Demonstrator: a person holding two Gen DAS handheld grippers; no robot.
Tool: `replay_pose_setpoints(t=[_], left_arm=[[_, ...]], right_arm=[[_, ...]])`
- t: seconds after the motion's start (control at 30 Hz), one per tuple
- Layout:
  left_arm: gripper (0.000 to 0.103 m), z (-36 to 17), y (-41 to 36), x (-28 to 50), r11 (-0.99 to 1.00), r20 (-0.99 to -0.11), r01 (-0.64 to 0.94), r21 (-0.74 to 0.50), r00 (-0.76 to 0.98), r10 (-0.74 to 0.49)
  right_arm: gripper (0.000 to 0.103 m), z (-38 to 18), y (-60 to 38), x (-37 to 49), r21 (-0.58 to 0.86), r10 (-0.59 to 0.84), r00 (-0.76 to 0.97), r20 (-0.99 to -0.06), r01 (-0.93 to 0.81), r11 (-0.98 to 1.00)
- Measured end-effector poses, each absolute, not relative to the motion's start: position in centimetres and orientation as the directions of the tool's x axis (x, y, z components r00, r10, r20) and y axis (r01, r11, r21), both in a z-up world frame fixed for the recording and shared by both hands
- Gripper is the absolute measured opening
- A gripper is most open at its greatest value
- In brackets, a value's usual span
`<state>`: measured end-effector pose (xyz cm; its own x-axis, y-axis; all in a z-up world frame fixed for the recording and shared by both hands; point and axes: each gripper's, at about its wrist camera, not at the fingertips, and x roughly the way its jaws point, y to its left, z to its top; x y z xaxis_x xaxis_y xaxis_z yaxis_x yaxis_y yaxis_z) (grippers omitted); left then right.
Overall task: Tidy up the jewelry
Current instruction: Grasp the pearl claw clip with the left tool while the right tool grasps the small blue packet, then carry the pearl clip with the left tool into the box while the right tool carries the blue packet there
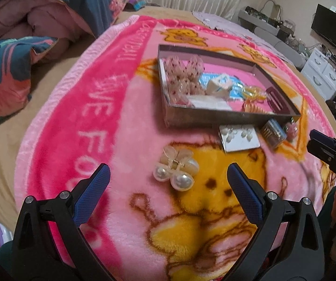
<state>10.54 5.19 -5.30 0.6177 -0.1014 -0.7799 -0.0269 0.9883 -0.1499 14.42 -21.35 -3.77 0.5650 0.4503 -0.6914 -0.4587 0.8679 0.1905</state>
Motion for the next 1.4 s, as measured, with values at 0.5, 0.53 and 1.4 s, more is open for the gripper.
replay_pose_setpoints(t=[0.5, 0.53, 1.4], left_arm=[[0.08, -7.4, 5.1, 11.2, 0.986, -0.807, -0.014, -0.169, 0.576, -0.13], [0.078, -7.5, 5.0, 11.3, 0.985, -0.81, -0.012, -0.17, 0.571, -0.133], [0.041, -2.9, 1.8, 11.0, 0.98, -0.729, 0.091, -0.177, 0.657, -0.193]], right_arm=[[0.024, -8.0, -18.7, 18.5, 0.193, 0.418, 0.486, -0.768, -0.446, 0.874], [0.024, -8.1, -18.6, 18.5, 0.191, 0.417, 0.486, -0.768, -0.448, 0.874], [0.023, -2.4, -21.7, 14.7, 0.179, 0.478, 0.613, -0.629, -0.485, 0.856]])
